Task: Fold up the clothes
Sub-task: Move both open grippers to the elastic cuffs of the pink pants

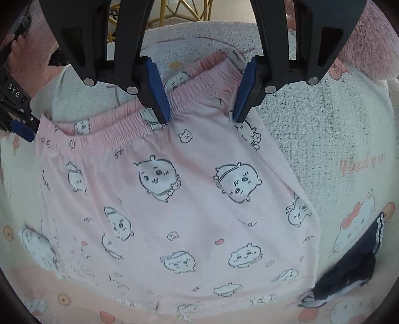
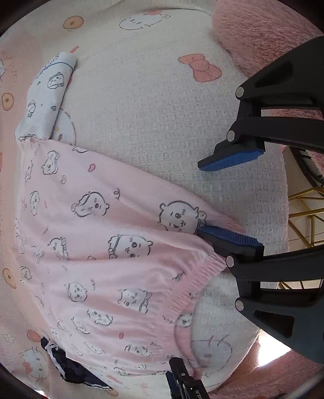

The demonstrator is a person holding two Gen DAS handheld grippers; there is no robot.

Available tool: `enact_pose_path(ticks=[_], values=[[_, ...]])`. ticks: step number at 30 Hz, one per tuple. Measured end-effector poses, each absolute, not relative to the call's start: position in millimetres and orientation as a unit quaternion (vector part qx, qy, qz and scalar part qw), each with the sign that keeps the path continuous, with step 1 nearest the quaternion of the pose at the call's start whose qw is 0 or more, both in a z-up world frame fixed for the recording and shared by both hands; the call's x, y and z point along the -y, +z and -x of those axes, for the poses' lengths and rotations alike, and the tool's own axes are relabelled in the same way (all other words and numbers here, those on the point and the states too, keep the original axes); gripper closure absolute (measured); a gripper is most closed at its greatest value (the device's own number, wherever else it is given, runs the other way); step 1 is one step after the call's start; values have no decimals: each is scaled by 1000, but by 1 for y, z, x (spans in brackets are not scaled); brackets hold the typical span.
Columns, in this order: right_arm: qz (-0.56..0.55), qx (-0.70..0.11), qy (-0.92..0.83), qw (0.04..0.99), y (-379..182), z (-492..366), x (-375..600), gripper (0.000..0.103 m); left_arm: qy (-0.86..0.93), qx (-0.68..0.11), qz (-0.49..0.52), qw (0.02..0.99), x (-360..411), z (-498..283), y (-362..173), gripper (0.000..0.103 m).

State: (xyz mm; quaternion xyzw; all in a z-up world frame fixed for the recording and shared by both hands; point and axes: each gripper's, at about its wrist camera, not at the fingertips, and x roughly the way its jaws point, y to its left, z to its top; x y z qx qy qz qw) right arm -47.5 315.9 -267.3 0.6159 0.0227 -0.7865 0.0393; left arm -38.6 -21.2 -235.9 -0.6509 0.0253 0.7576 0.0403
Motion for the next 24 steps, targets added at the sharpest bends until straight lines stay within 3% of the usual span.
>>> enact_pose_path(ticks=[8,12,14,19,24], values=[[-624,17,-781,15,-257,45,-353,49,735,4,676,49,59,-5,-233,43],[-572,48,-819,16,-223,44,-366,49,769,113,628,38,98,-10,-203,43],[-549,43,-834,34,-211,49,-357,48,786,125,605,31,106,-6,-191,43],[-543,-20,-833,108,-214,41,-302,48,802,87,584,96,64,23,-182,47],[-546,-95,-820,144,-244,57,-239,48,800,-35,583,134,10,37,-198,49]])
